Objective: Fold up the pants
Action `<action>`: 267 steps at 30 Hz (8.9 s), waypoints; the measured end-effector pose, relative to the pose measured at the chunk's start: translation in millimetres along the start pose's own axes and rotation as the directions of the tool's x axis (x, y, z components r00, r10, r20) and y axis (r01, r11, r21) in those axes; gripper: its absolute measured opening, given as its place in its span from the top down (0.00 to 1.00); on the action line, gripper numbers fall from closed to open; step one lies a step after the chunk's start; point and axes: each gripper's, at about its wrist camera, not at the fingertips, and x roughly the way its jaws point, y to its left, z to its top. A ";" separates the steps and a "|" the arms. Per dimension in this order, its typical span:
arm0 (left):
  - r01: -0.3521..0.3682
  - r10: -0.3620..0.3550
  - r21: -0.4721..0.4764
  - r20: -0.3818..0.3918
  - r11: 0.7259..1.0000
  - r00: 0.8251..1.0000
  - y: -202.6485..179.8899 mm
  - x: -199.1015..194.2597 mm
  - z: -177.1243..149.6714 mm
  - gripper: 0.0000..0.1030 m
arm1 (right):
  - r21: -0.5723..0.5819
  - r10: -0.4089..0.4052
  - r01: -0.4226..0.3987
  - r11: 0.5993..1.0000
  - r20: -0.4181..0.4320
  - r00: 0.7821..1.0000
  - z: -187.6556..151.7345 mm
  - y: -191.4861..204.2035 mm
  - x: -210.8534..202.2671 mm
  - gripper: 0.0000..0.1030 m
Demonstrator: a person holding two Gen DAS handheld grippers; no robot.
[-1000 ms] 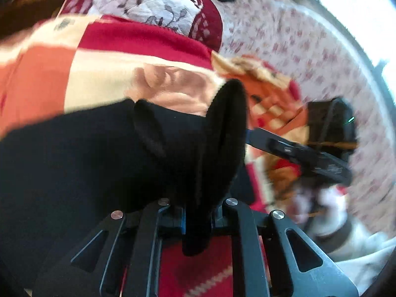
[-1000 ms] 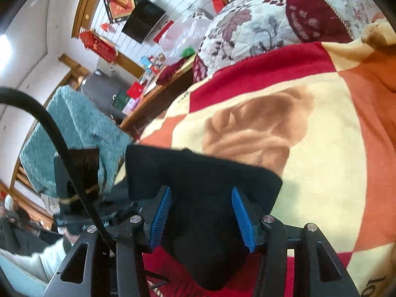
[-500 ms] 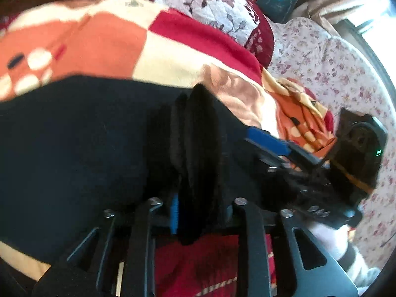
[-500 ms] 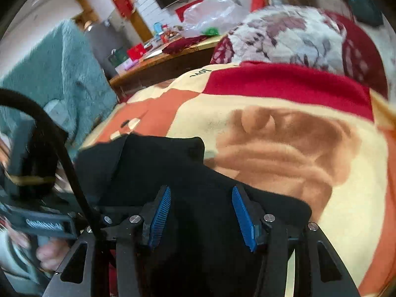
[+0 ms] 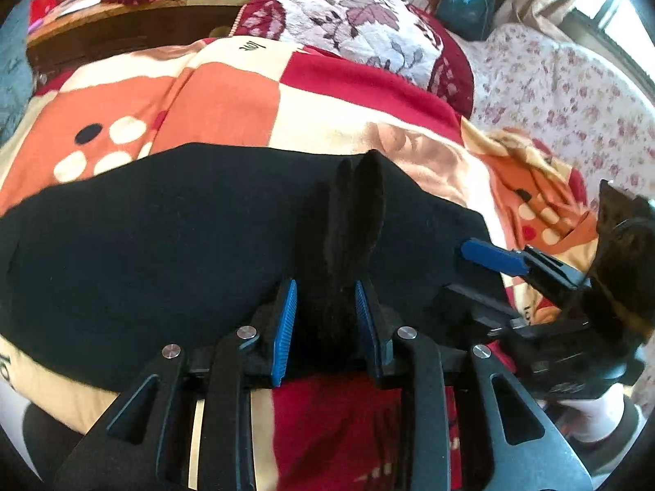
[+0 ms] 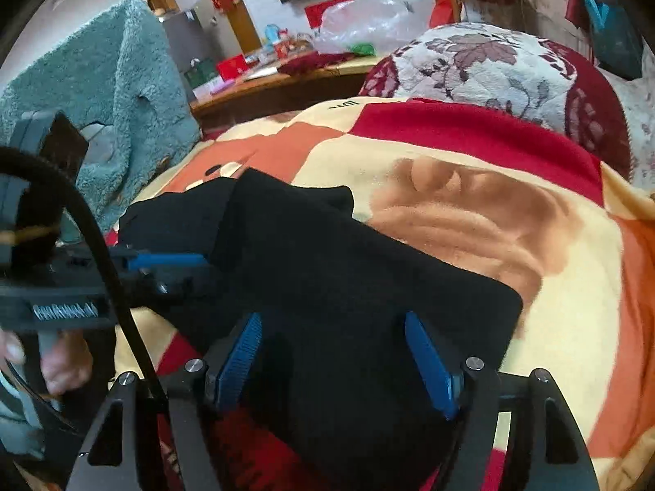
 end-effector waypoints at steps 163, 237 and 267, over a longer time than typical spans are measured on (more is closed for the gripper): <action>0.006 -0.007 0.136 0.008 0.991 1.000 -42.3 27.2 24.0 0.75 | 0.152 0.157 -0.168 0.974 0.078 0.984 -25.8 -42.5 -40.3 0.49; 0.129 -0.133 0.050 0.099 0.990 0.986 -55.6 -9.0 33.5 0.67 | 0.425 0.197 -0.280 0.861 0.229 0.953 -14.7 -89.0 -72.2 0.53; -0.044 0.045 -0.012 0.094 0.999 0.995 -59.9 33.6 51.8 0.21 | 0.383 -0.157 0.103 0.918 0.112 0.981 -1.1 -135.2 -77.0 0.24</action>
